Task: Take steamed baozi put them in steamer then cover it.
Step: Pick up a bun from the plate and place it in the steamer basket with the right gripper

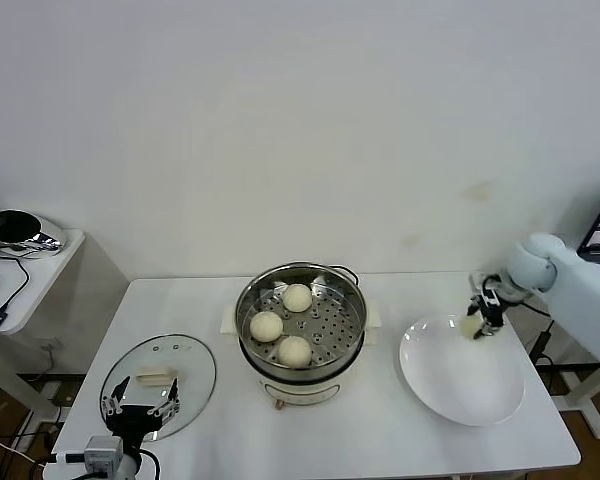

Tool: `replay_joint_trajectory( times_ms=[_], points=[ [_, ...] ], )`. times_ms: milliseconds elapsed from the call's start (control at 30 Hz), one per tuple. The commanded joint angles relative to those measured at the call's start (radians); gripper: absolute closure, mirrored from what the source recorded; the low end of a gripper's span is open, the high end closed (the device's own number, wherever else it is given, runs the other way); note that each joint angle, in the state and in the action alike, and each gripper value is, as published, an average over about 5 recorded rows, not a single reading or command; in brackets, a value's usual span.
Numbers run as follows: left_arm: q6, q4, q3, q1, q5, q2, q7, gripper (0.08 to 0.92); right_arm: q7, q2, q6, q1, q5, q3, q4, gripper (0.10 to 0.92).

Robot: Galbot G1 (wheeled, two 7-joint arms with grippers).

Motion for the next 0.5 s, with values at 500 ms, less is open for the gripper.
replay_joint_trajectory(
  times_ms=[500],
  points=[
    [-0.005, -0.034, -0.037, 0.005, -0.008, 0.022, -0.008, 0.177, -0.008, 0.542, -0.217, 0.634, 0.575, -0.568, 0.038, 0.491]
  ],
)
